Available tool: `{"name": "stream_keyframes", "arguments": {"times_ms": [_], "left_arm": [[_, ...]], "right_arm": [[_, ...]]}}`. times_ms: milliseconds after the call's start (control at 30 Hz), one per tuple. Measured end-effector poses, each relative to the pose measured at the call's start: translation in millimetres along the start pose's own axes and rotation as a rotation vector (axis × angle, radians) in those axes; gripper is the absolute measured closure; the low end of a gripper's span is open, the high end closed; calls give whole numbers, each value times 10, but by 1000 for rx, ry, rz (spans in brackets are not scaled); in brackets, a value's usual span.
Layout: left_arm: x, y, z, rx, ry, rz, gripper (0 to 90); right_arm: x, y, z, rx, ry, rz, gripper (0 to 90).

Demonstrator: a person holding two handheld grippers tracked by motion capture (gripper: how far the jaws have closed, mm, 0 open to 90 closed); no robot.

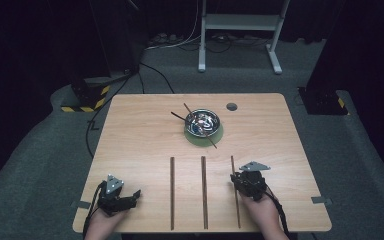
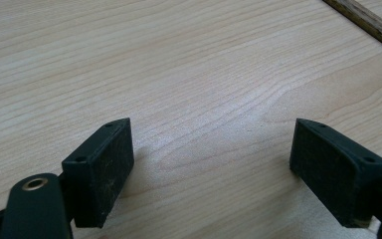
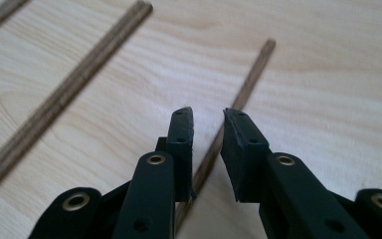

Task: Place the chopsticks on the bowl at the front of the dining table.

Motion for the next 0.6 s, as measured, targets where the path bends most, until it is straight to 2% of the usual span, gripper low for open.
{"name": "stream_keyframes", "arguments": {"times_ms": [100,300,467,600], "left_arm": [[-1,-1,0,0,0,1,172],[-3,-2,2,0,2,3,172],[-3,-4,3,1,2,3,172],[-3,-6,5,2,3,3,172]], "right_arm": [[-2,4,68,25,19,-7,747],[16,30,90,28,14,5,761],[-45,47,60,46,1,27,793],[-102,52,40,61,9,33,806]]}}
Point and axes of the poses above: each handheld gripper's, and its own axes: y roughly forward along the jaws, z roughly out of its underside, x roughly to its left, the point moved 9 cm from there along y, roughly forward along the jaws, and after that the axes turned 3 degrees about y, right-handed, at the moved point
